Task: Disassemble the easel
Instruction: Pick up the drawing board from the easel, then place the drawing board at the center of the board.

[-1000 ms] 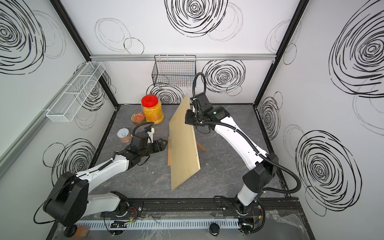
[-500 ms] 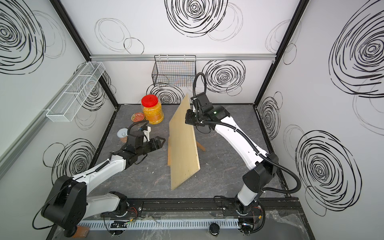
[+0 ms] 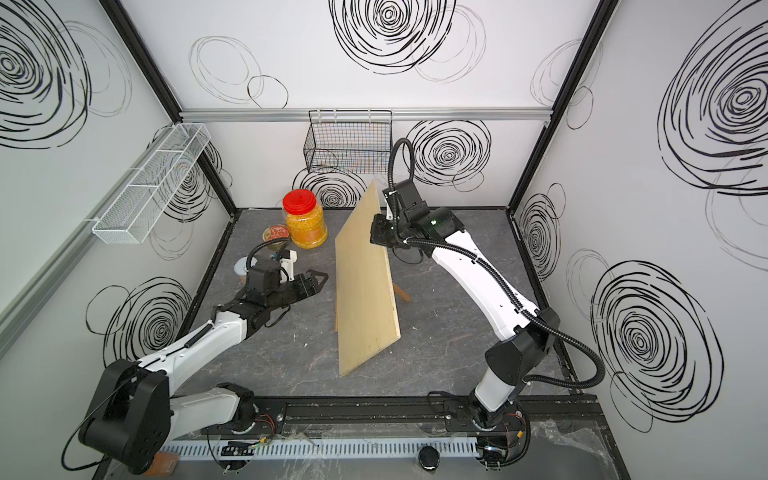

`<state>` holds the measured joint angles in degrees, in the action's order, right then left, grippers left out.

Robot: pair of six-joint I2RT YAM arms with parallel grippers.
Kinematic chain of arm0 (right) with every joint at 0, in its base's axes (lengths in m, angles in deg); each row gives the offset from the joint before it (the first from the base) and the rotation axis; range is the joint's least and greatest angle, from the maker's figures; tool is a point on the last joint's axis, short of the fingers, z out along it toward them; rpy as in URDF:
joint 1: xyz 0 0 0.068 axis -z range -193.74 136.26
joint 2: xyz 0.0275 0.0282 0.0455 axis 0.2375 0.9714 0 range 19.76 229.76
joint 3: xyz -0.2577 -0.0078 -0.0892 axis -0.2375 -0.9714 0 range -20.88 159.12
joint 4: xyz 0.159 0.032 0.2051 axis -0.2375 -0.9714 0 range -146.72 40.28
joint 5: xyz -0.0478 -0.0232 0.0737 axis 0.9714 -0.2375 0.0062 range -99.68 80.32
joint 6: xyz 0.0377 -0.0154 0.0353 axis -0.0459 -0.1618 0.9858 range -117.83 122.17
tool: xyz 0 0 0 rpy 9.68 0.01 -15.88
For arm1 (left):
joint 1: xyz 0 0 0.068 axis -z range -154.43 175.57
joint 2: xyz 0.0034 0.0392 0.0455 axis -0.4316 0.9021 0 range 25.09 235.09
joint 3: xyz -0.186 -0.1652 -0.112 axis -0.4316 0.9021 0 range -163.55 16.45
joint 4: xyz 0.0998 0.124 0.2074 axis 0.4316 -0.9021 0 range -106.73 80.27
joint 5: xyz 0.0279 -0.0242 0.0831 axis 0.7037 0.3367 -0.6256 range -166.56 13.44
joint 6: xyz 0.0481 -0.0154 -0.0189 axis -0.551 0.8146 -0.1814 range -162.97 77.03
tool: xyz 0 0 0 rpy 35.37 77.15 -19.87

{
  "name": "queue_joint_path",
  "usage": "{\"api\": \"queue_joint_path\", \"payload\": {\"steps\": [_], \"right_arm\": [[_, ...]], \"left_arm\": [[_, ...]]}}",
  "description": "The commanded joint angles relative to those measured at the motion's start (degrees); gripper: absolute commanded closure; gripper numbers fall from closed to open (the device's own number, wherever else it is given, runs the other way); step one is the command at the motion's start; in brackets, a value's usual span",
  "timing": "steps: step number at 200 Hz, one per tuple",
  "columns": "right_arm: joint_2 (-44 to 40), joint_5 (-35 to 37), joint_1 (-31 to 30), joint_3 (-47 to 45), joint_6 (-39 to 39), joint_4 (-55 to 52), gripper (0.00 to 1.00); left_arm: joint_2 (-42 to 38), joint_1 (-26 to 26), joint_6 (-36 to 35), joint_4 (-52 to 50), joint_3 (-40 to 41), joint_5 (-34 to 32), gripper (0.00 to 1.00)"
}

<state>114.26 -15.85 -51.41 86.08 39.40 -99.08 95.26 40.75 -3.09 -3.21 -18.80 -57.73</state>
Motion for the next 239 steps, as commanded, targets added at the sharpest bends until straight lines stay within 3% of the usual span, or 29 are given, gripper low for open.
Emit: {"api": "queue_joint_path", "payload": {"steps": [1,40,95,141,171,239], "right_arm": [[-2.8,-2.7,-0.4,6.0,2.0,5.2,1.0],[-4.0,-3.6,0.0,8.9,1.9,5.4,1.0],[-6.6,-8.6,2.9,8.6,3.7,8.4,1.0],[-11.7,-15.7,8.6,1.4,8.4,16.6,1.0],[-15.6,-20.8,13.4,-4.3,12.6,22.6,1.0],[-20.5,-27.2,20.2,-11.5,20.1,32.9,1.0]], "left_arm": [[0.7,-0.7,0.9,2.2,-0.2,2.7,0.15],[-0.2,-3.3,3.7,5.3,0.0,7.8,0.09],[-0.7,-5.1,11.3,14.0,0.5,16.4,0.09],[-0.5,-5.2,16.6,19.0,1.1,19.1,0.09],[-0.3,-4.7,26.1,29.9,2.3,23.1,0.11],[0.0,0.6,27.5,24.2,-6.4,26.3,0.11]]}}
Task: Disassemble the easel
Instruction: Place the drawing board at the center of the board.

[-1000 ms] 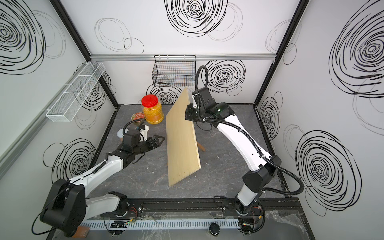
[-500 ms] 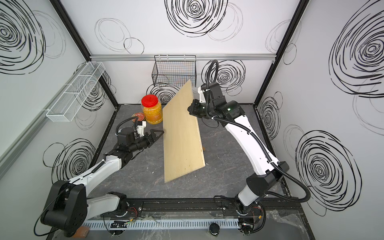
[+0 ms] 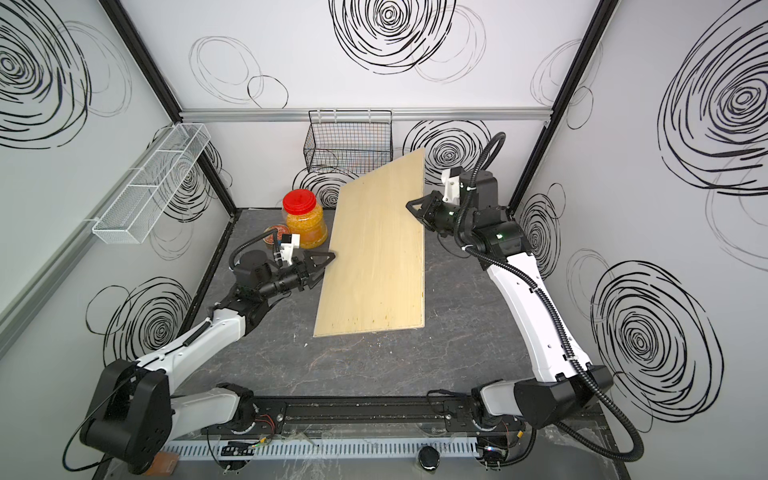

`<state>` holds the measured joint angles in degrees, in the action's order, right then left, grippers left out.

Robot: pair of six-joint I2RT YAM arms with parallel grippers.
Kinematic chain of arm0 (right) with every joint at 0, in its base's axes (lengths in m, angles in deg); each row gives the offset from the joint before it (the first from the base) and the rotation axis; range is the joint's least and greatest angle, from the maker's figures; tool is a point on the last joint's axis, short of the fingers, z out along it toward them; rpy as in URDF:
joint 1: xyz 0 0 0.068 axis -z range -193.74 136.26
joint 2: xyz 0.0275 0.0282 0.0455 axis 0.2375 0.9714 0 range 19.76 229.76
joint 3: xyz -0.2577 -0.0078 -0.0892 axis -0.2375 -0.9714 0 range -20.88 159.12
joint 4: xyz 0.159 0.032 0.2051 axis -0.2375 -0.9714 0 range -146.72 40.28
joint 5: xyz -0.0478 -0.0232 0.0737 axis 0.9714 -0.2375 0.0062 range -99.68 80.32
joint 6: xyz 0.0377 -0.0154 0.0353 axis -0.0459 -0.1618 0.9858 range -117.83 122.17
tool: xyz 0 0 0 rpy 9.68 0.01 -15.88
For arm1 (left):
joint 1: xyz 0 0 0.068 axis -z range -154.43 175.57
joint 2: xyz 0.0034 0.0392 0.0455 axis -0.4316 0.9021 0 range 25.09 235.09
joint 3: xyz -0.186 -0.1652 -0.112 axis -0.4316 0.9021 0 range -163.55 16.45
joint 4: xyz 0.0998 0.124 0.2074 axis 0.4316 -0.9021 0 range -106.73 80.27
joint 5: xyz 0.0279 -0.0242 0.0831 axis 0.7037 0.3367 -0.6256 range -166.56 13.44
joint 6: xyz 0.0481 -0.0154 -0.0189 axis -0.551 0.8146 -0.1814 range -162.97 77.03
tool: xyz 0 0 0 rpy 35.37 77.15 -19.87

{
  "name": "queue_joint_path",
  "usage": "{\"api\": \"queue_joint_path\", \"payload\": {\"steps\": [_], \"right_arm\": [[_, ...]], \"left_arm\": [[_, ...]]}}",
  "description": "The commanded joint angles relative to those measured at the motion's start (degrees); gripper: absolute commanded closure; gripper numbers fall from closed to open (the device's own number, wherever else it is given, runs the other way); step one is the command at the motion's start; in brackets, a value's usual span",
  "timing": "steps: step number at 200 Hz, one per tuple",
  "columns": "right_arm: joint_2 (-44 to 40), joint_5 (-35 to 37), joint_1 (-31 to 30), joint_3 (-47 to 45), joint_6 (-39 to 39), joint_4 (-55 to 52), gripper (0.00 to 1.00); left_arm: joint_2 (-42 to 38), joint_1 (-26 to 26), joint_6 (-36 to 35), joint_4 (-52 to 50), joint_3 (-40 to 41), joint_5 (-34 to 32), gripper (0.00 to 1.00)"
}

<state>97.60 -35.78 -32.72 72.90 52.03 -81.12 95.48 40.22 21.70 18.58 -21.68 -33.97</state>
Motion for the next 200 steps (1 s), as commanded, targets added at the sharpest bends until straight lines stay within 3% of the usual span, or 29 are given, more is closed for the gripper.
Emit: {"api": "queue_joint_path", "payload": {"steps": [1,27,81,128,182,200], "right_arm": [[-3.9,-7.4,1.6,1.6,7.5,15.0,1.0],[-4.3,-11.2,5.0,0.0,9.0,15.7,1.0],[-5.4,-18.0,10.6,-5.3,11.4,17.6,1.0],[-6.6,-21.2,12.6,-9.0,13.8,19.9,1.0],[-8.2,-22.8,12.7,-11.7,16.9,23.2,0.67],[-8.7,-22.8,12.7,-11.5,16.9,23.0,0.65]], "left_arm": [[-0.3,1.2,2.9,2.5,-3.5,2.6,0.11],[-0.9,1.1,7.9,8.1,-3.5,3.4,0.15],[-3.0,2.1,11.0,9.5,-5.3,4.0,0.48],[-4.1,3.3,13.0,9.6,-7.5,2.6,0.67],[-4.6,5.5,13.9,8.8,-9.1,-2.2,0.87],[-4.6,5.8,13.8,8.4,-9.0,-3.1,0.91]]}}
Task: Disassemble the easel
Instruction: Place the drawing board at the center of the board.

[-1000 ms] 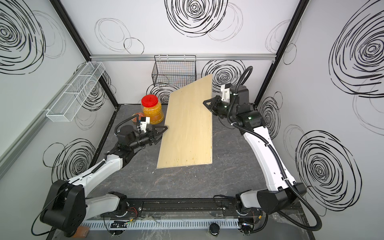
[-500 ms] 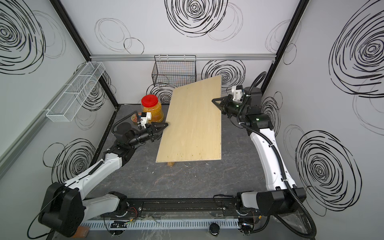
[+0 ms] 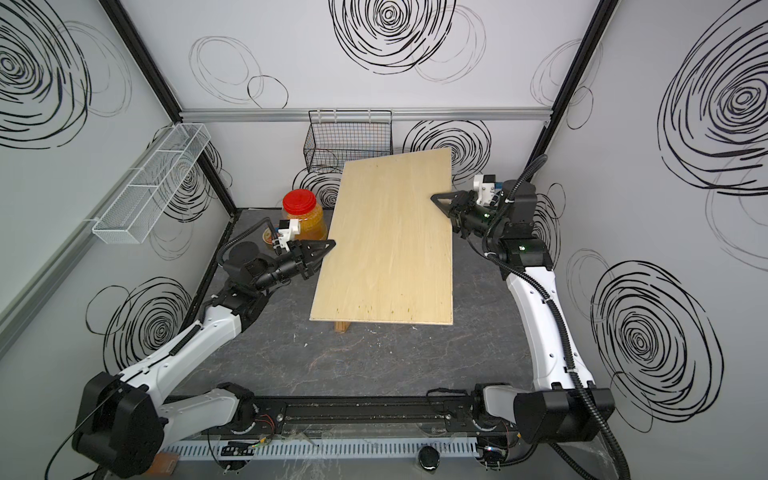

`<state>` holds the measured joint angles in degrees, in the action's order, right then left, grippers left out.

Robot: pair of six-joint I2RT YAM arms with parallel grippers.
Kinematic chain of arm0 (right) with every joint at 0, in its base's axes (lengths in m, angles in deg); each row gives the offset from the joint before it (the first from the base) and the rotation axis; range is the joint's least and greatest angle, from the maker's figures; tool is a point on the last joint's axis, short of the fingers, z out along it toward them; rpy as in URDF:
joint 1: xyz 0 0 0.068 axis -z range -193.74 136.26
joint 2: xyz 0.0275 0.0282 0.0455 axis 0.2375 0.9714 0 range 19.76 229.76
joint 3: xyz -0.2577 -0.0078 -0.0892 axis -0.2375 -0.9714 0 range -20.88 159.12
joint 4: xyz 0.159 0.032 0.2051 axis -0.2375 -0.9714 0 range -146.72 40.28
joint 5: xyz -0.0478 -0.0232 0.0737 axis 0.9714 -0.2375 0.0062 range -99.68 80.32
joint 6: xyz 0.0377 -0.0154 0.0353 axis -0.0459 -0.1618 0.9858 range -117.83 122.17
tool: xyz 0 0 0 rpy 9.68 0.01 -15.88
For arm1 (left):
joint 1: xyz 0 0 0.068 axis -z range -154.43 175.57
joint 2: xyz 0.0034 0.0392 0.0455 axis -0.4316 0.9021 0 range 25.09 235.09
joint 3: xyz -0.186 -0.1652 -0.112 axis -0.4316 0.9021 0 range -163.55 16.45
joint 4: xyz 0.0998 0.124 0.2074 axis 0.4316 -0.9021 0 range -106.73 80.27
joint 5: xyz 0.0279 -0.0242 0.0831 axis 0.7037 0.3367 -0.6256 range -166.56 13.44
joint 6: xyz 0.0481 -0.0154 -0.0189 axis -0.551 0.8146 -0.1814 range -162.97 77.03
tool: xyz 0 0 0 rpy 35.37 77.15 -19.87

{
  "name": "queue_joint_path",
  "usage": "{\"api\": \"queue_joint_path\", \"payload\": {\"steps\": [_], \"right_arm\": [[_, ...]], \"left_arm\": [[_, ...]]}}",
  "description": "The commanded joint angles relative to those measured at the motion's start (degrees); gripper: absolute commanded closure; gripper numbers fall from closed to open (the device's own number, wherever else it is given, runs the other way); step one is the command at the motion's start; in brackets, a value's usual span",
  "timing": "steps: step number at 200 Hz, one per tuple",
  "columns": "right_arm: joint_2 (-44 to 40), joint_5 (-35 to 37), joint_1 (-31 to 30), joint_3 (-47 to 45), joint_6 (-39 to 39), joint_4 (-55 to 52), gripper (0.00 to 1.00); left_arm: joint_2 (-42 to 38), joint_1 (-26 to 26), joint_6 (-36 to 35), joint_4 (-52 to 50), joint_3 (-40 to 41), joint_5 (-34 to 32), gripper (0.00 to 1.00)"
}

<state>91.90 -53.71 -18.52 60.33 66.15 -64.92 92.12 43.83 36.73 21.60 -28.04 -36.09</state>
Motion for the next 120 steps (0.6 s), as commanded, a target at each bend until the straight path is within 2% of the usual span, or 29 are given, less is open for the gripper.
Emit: {"api": "queue_joint_path", "payload": {"steps": [1,25,40,55,96,120], "right_arm": [[-3.1,-4.9,-1.5,1.1,2.7,6.8,0.65],[-4.1,-4.3,-1.5,1.9,1.8,5.6,0.88],[-4.7,-3.6,-1.5,2.9,1.2,4.8,1.0],[-5.4,-2.9,-1.3,4.1,1.1,4.3,1.0],[-7.5,0.0,-0.5,10.6,-0.5,1.3,1.0],[-8.4,1.1,0.1,15.9,-2.4,-2.5,1.0]], "left_arm": [[-1.2,2.2,-1.3,5.4,-2.6,-1.0,0.91],[-1.2,2.5,-2.5,3.2,-2.5,-1.7,0.9],[-1.1,2.8,-2.9,2.8,-2.6,-1.8,0.84],[-0.9,3.4,-3.5,2.2,-3.2,-1.7,0.78],[-0.3,4.9,-6.2,-0.8,-5.6,-1.6,0.47],[-0.6,5.4,-8.0,-4.0,-6.5,-2.0,0.35]]}}
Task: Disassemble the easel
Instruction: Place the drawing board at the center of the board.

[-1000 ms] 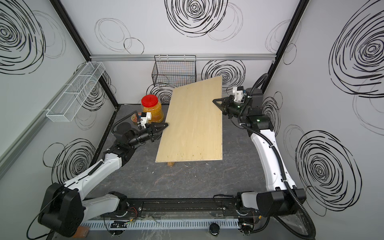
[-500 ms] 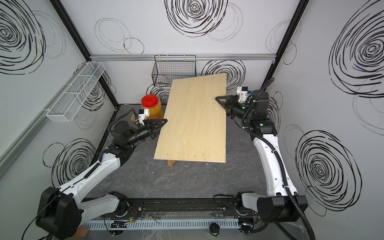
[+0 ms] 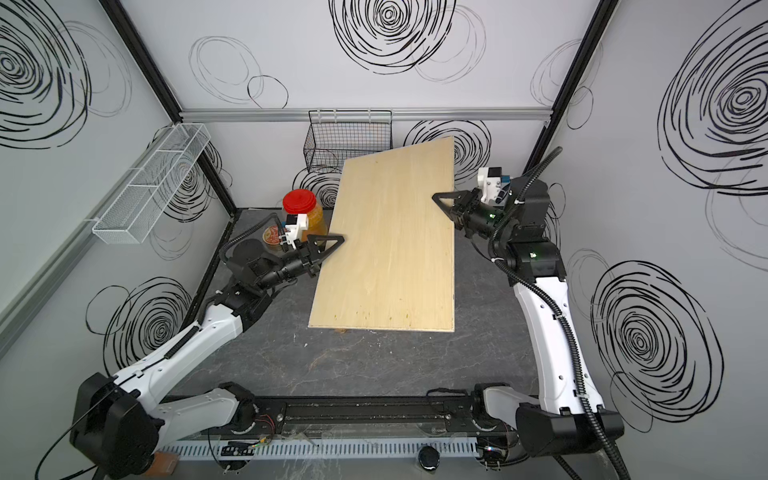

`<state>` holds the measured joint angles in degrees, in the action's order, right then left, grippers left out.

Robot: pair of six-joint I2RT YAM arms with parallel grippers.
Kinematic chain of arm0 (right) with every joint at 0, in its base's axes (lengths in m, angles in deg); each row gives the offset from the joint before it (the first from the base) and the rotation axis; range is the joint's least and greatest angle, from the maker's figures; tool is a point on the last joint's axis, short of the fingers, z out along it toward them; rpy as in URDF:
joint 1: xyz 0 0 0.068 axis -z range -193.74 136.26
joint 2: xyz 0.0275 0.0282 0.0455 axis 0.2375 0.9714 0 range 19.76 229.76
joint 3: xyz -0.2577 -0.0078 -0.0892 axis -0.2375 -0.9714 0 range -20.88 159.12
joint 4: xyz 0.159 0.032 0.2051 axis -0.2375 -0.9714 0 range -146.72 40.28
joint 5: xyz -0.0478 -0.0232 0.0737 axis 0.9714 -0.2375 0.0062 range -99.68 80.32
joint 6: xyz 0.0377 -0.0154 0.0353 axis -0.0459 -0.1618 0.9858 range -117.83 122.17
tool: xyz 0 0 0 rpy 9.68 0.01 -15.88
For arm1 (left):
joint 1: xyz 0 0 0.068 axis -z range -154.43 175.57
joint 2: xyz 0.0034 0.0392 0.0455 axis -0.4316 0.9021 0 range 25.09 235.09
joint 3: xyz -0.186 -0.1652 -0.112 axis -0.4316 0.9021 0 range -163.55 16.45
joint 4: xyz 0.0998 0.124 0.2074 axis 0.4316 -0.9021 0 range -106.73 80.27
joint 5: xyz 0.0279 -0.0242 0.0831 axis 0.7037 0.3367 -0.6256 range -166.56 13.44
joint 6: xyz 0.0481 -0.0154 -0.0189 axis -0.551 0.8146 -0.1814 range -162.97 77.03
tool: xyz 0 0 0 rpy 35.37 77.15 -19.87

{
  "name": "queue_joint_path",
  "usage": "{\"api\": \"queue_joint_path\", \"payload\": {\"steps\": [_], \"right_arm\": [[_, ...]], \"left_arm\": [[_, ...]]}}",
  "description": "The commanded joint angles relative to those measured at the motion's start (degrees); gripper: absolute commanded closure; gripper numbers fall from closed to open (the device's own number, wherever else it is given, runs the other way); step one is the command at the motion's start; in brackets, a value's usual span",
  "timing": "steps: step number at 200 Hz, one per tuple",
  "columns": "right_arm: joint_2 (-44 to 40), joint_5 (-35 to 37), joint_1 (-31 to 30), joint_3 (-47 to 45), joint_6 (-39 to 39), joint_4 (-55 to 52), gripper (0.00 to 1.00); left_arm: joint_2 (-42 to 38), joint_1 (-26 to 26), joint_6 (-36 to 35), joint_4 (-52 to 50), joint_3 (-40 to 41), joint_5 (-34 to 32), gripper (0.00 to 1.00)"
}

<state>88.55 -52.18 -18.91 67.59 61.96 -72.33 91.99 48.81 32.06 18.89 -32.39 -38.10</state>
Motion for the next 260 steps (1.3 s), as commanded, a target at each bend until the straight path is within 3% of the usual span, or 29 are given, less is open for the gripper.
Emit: {"api": "queue_joint_path", "payload": {"steps": [1,31,62,119,187,260], "right_arm": [[-5.1,-0.4,0.5,8.8,1.8,4.9,1.0],[-6.1,2.5,1.0,14.8,-1.5,-0.8,1.0],[-7.6,9.0,1.2,19.4,-7.3,-7.7,1.0],[-12.7,21.8,1.2,21.6,-15.3,-11.9,1.0],[-16.3,30.6,1.0,25.3,-20.6,-14.3,1.0],[-14.0,41.5,0.6,30.8,-30.6,-25.1,1.0]], "left_arm": [[-0.5,0.3,-3.4,-1.4,-2.2,0.0,0.35],[-1.6,0.4,-7.0,-7.0,-3.5,-1.1,0.18],[-2.8,0.2,-12.7,-15.5,-6.3,-3.0,0.11],[-4.1,-0.4,-16.5,-21.4,-7.7,-4.2,0.09],[-4.7,-1.5,-19.0,-24.9,-8.3,-5.3,0.09],[-4.8,-2.3,-22.0,-28.9,-9.8,-6.1,0.09]]}}
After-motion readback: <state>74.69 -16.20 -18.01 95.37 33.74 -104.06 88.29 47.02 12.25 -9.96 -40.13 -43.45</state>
